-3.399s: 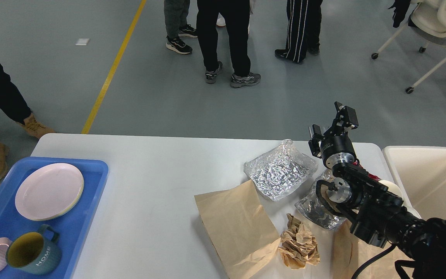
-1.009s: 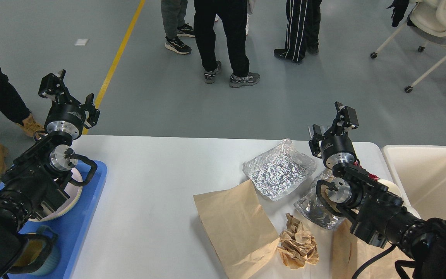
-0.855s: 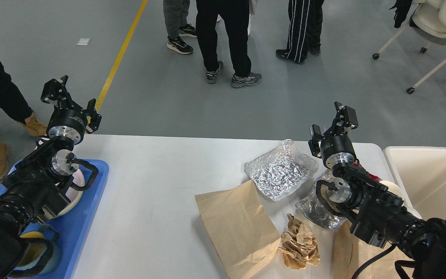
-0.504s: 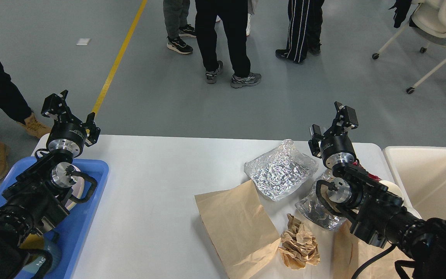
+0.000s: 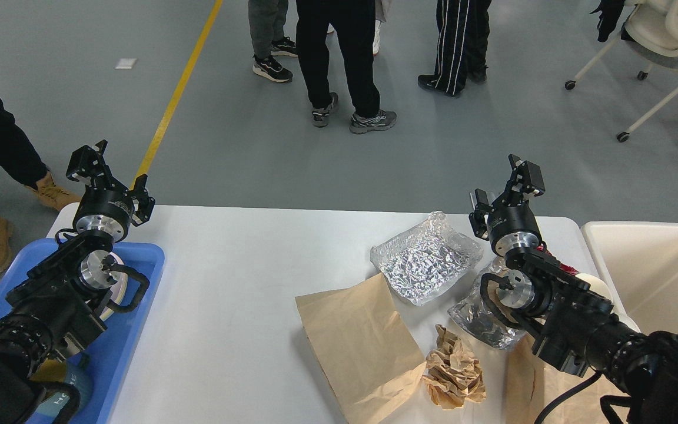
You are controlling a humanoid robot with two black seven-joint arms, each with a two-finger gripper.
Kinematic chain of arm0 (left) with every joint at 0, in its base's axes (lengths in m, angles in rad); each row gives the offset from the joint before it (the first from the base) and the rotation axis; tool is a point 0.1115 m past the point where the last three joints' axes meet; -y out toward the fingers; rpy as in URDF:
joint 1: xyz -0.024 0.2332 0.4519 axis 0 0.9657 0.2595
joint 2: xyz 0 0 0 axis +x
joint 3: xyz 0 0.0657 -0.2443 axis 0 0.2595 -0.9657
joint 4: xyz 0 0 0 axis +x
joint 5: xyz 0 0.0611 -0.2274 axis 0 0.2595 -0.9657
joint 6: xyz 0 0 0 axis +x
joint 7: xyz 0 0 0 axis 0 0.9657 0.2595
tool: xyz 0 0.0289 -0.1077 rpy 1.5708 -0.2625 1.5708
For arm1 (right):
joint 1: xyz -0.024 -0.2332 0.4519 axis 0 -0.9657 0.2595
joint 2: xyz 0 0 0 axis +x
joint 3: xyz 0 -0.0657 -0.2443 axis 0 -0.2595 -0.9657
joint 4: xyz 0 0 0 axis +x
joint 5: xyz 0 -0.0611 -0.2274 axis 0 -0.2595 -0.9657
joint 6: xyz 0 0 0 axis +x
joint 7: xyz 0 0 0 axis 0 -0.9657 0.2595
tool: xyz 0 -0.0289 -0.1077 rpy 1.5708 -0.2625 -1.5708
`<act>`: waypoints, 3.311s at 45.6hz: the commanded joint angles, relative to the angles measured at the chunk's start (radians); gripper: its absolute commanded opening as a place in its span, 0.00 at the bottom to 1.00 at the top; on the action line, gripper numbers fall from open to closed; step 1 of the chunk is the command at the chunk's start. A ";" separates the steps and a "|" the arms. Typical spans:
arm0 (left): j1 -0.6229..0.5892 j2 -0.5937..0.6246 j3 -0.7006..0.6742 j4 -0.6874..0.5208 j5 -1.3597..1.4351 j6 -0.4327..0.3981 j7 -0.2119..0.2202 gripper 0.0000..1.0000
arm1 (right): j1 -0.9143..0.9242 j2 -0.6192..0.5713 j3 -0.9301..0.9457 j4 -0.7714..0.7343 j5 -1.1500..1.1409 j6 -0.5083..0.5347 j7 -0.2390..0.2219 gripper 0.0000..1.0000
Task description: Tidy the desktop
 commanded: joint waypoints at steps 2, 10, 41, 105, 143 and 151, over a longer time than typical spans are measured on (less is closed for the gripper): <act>0.000 0.000 0.000 0.000 0.000 0.000 0.000 0.96 | 0.000 0.000 0.000 0.000 0.000 0.000 0.000 1.00; 0.000 0.000 0.000 0.000 0.000 0.000 0.001 0.96 | 0.000 0.000 0.000 0.000 0.000 0.000 0.000 1.00; 0.000 0.000 0.000 0.000 0.000 0.000 0.000 0.96 | 0.000 0.000 0.000 0.000 0.000 0.000 0.000 1.00; 0.000 0.000 0.000 0.000 0.000 0.000 0.001 0.96 | 0.054 -0.145 0.034 0.000 0.002 -0.002 -0.002 1.00; 0.000 0.000 0.002 0.000 0.000 0.000 0.000 0.96 | 0.267 -0.293 -0.602 0.011 -0.158 0.139 -0.023 1.00; 0.000 0.000 0.002 0.000 0.000 0.000 0.000 0.96 | 0.411 -0.302 -0.980 0.002 -0.156 0.354 -0.219 1.00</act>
